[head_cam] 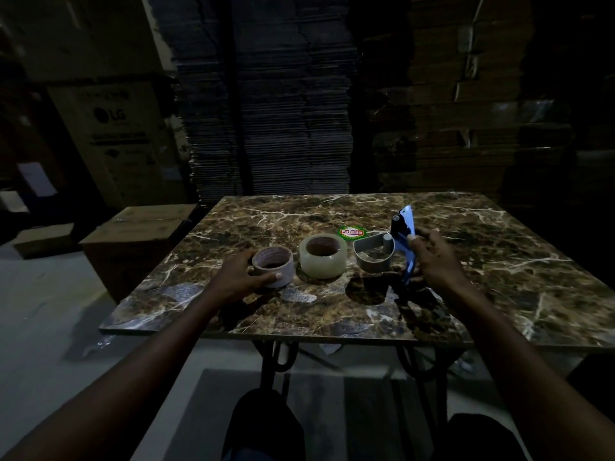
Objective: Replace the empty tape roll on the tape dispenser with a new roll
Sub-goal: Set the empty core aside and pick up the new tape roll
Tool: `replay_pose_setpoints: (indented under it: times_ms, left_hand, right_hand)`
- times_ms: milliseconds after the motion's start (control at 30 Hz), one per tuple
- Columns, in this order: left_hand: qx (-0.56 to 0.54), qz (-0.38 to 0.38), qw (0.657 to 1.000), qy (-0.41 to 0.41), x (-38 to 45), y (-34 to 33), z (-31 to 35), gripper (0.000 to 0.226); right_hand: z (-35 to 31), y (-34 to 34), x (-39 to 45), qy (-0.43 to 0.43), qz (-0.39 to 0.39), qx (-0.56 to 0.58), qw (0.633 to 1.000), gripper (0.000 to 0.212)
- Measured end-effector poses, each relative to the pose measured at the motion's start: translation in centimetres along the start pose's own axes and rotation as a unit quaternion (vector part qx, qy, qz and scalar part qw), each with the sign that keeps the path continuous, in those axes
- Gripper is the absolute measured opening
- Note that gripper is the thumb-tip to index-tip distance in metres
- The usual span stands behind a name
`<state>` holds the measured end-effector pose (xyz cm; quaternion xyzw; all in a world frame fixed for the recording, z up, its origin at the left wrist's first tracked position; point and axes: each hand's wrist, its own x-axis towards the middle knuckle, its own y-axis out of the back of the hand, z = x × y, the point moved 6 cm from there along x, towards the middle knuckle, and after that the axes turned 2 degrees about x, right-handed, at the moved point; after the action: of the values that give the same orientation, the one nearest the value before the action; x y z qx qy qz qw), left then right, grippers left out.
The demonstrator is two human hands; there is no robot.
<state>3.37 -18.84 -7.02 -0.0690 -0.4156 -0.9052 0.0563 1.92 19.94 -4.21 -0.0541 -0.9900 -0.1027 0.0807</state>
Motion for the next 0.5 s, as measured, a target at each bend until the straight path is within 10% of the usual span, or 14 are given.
replay_pose_setpoints:
  times_ms: [200,500]
  left_hand:
    - [0.022,-0.004,1.0,-0.001,0.1,0.2,0.7,0.055]
    - [0.118,0.02,0.993,0.009,1.6,-0.3,2.4,0.109]
  right_hand:
    - [0.1,0.3,-0.2,0.0,0.001,0.017,1.0,0.025]
    - [0.6,1.2,-0.3,-0.006,0.012,0.013,1.0,0.033]
